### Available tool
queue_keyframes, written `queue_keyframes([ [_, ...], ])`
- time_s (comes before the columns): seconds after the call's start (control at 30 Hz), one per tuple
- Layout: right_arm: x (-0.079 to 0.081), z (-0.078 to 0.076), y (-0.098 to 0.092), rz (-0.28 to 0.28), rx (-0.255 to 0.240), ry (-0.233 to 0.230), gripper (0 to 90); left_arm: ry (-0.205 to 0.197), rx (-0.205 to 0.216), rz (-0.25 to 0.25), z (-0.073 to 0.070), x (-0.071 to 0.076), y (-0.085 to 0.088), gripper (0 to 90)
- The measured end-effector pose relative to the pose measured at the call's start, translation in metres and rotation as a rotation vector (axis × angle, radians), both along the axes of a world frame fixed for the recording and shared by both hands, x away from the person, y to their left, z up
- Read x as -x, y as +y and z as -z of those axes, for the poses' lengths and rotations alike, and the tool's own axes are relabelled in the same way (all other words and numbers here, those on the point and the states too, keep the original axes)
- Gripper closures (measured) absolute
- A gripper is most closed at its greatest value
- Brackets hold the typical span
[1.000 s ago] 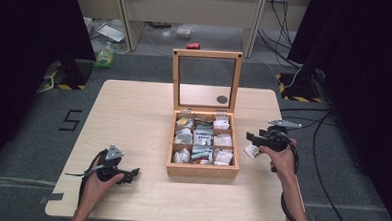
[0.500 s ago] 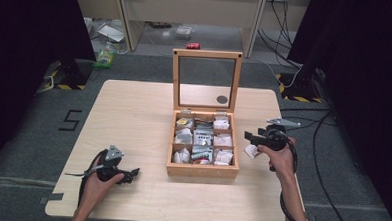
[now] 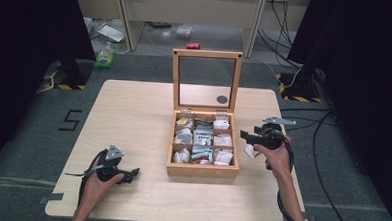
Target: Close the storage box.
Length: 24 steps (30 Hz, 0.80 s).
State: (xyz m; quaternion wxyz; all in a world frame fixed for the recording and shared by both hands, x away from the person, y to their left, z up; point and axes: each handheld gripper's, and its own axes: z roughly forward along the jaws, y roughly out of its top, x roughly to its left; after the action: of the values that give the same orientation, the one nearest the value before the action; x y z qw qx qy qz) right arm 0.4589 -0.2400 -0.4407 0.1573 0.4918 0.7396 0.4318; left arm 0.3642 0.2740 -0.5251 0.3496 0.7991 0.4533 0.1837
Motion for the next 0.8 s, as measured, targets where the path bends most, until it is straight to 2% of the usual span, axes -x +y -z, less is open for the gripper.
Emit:
queue_keyframes([
  [0.37,-0.001,0.001,0.002,0.005,-0.001,0.003,31.9,0.0,0.0,0.0,0.0,0.0,0.0,0.0],
  [0.8,-0.011,-0.005,0.011,-0.01,-0.009,-0.031,31.9,0.0,0.0,0.0,0.0,0.0,0.0,0.0],
])
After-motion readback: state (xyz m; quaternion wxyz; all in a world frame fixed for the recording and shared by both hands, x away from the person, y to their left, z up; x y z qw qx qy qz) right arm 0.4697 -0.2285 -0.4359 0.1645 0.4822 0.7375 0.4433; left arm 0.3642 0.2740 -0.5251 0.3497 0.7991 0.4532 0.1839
